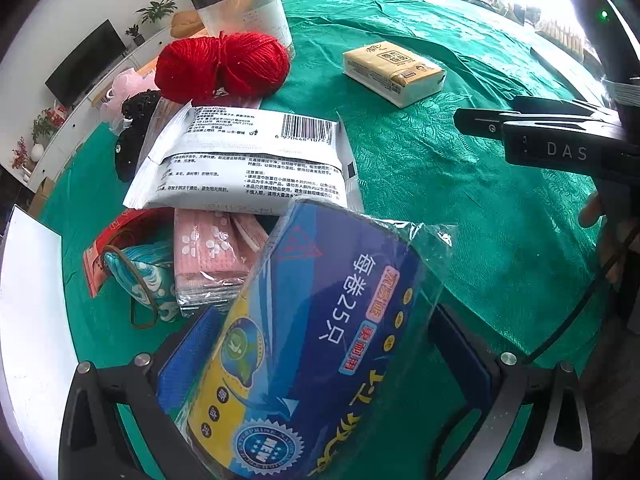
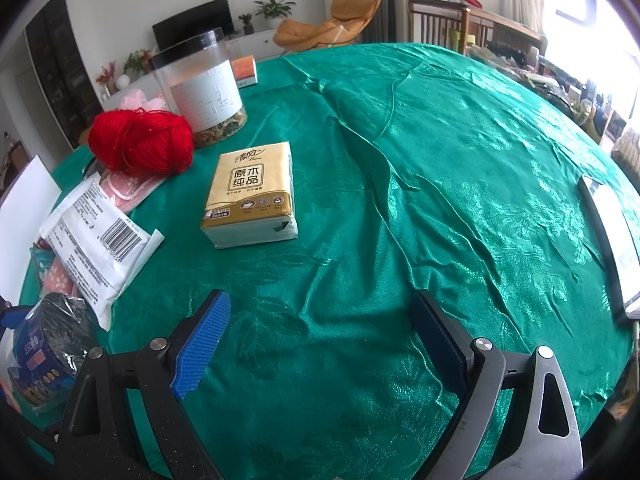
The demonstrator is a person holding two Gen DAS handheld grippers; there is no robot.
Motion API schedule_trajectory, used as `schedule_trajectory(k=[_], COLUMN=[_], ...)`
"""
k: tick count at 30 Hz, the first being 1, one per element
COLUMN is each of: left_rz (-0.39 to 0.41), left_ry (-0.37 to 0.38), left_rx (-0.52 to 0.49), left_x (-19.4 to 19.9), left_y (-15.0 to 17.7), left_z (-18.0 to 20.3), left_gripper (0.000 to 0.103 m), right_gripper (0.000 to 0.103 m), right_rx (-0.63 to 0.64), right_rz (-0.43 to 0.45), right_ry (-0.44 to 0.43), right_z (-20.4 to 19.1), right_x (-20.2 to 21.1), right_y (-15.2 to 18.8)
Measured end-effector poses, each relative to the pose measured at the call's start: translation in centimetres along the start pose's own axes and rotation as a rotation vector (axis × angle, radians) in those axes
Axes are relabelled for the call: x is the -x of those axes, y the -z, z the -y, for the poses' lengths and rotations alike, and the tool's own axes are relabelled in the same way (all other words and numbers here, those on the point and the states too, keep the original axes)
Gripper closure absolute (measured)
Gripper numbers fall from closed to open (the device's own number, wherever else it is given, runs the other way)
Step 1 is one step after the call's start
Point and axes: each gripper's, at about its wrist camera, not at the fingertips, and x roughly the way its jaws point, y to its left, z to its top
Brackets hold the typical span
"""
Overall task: Organize soft objects
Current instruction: 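Reach left tool to blue trash-bag roll pack while right tool reaches yellow tissue pack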
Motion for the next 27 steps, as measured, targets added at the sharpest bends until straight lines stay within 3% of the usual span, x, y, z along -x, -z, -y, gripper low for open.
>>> schedule_trajectory(k=[6,27], left_rz=[-0.012,-0.001], left_ry=[0.041,0.051], left_rx=[0.049,0.084], left_x=[-0.3,0.5], left_y=[0.1,1.5], left_z=[-0.7,-1.7], left_gripper=[0.0,0.0], right_gripper=[0.01,0.01], right_rx=[0.004,0.016], right_rz=[-0.001,-0.003], right_ry=[0.004,0.018], right_z=[0.0,-0.2], right_x=[0.0,-0.1], right_y=[0.0,0.1])
